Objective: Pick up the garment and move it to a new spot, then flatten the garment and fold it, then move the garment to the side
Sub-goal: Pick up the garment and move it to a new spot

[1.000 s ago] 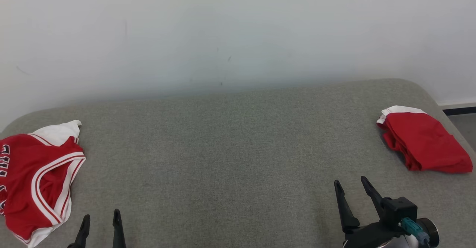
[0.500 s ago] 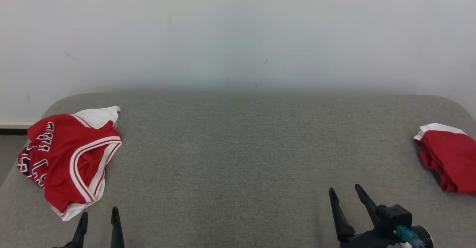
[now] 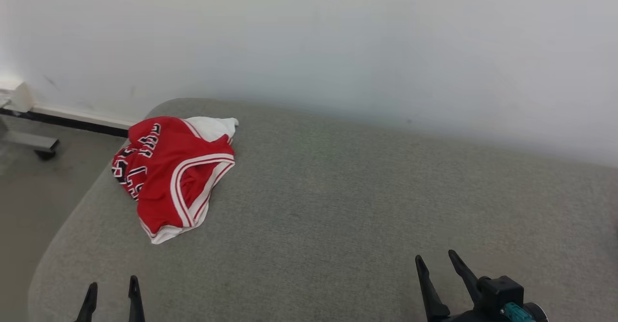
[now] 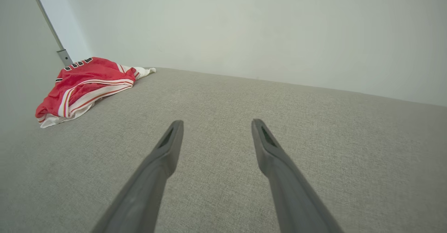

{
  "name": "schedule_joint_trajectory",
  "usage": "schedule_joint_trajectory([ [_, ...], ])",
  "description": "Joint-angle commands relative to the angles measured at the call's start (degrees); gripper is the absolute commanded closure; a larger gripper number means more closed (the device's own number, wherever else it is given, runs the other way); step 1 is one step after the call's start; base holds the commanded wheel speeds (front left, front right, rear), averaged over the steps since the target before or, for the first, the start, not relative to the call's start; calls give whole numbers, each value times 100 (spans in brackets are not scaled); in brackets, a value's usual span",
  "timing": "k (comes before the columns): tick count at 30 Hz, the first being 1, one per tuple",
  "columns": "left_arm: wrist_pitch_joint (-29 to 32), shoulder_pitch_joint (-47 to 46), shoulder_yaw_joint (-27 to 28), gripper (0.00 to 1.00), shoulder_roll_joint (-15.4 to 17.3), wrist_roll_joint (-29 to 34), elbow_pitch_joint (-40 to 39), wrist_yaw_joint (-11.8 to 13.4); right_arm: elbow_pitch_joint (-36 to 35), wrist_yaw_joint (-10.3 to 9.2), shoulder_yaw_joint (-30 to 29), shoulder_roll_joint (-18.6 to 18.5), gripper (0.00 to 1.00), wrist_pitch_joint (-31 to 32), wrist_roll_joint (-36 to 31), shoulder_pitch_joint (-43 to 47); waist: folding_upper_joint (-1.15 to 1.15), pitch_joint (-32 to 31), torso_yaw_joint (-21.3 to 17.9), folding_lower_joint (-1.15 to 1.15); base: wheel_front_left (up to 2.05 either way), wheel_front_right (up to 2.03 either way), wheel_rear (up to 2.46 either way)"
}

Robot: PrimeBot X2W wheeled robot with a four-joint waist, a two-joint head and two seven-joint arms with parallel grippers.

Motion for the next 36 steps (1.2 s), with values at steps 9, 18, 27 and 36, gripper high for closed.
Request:
schedule_joint_trajectory([
  [9,-3,158,65,0,70,-86,15,41,80,-16,133,16,0,-79,152,111,0,-85,732,0,0,0,0],
  [18,-3,203,96,0,51,-141,-10,92,57,-16,171,16,0,-73,131,97,0,-53,739,0,0,0,0],
  [27,-3,-46,34,0,22,-177,170,73,-101,-16,174,16,0,-6,12,3,0,96,647,0,0,0,0],
  [36,258,-1484,-45,0,49,-450,1282,-4,-762,-16,498,-191,0,446,-143,-311,0,853,109,0,0,0,0],
])
